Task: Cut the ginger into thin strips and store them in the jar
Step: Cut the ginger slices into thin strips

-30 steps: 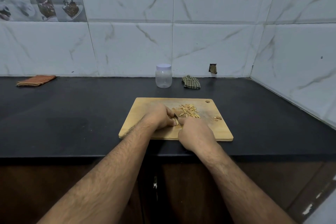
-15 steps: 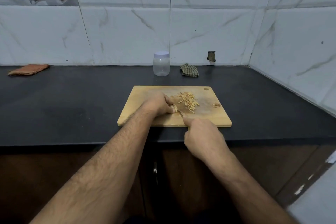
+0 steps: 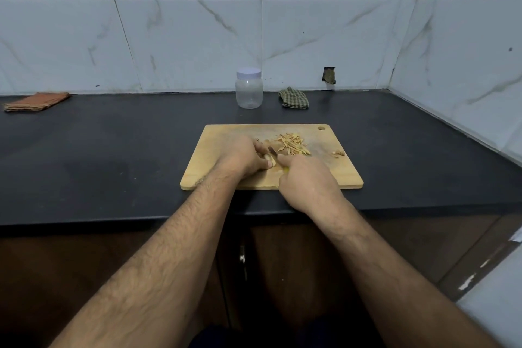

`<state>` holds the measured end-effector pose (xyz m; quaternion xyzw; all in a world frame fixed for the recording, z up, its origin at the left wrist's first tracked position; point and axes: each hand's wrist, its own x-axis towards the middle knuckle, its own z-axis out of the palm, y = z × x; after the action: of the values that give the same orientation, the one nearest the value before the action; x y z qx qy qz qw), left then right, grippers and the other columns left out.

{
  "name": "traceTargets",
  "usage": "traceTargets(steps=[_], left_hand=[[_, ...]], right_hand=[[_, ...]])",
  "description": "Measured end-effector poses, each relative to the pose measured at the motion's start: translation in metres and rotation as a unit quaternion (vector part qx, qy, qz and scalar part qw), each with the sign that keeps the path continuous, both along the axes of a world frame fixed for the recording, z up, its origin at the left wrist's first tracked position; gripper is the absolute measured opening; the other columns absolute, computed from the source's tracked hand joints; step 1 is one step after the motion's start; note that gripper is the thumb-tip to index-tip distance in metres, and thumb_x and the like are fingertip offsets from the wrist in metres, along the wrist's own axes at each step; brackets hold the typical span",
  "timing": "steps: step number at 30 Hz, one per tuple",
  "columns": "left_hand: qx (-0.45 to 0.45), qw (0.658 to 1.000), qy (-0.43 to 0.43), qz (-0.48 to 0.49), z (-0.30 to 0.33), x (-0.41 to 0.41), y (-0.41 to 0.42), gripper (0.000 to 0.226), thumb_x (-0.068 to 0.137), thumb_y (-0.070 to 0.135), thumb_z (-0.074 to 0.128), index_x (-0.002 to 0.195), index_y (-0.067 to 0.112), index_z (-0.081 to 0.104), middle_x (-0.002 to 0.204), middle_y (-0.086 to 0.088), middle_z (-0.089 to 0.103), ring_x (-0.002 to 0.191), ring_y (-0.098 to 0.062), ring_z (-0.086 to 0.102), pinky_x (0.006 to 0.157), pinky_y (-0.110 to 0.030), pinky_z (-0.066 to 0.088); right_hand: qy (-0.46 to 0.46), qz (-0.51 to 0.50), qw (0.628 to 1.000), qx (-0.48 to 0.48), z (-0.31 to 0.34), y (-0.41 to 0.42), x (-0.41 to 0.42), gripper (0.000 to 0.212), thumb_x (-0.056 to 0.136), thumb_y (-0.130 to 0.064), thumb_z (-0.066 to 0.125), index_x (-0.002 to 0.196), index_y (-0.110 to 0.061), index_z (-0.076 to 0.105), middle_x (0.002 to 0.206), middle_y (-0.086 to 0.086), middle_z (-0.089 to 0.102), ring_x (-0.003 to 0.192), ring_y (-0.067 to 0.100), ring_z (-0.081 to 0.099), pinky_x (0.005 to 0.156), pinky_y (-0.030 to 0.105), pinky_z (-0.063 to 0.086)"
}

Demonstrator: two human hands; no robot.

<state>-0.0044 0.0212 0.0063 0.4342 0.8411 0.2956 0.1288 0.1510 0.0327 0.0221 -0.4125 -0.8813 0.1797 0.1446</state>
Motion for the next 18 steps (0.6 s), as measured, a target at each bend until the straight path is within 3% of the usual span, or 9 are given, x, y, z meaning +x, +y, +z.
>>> traceTargets(steps=[10,18], left_hand=[[-0.023,1.0,-0.009,-0.012,0.003,0.001,0.0,0.036,0.083,0.028,0.078,0.117,0.02,0.071,0.11,0.004,0.071,0.106,-0.014,0.063,0.095,-0.028,0.047],[-0.032,0.999,-0.018,-0.01,0.002,-0.002,0.004,0.039,0.082,0.027,0.079,0.119,0.021,0.07,0.114,0.005,0.07,0.109,-0.014,0.062,0.096,-0.026,0.046]], right_hand=[[-0.036,0.011,0.999,0.007,0.001,0.006,-0.011,0.046,0.094,-0.011,0.046,0.136,-0.028,0.057,0.127,0.006,0.062,0.115,0.025,0.057,0.086,0.034,0.051],[-0.054,0.017,0.998,0.004,0.002,-0.004,-0.001,0.054,0.093,-0.01,0.048,0.142,-0.031,0.05,0.125,0.006,0.061,0.111,0.025,0.057,0.085,0.035,0.051]])
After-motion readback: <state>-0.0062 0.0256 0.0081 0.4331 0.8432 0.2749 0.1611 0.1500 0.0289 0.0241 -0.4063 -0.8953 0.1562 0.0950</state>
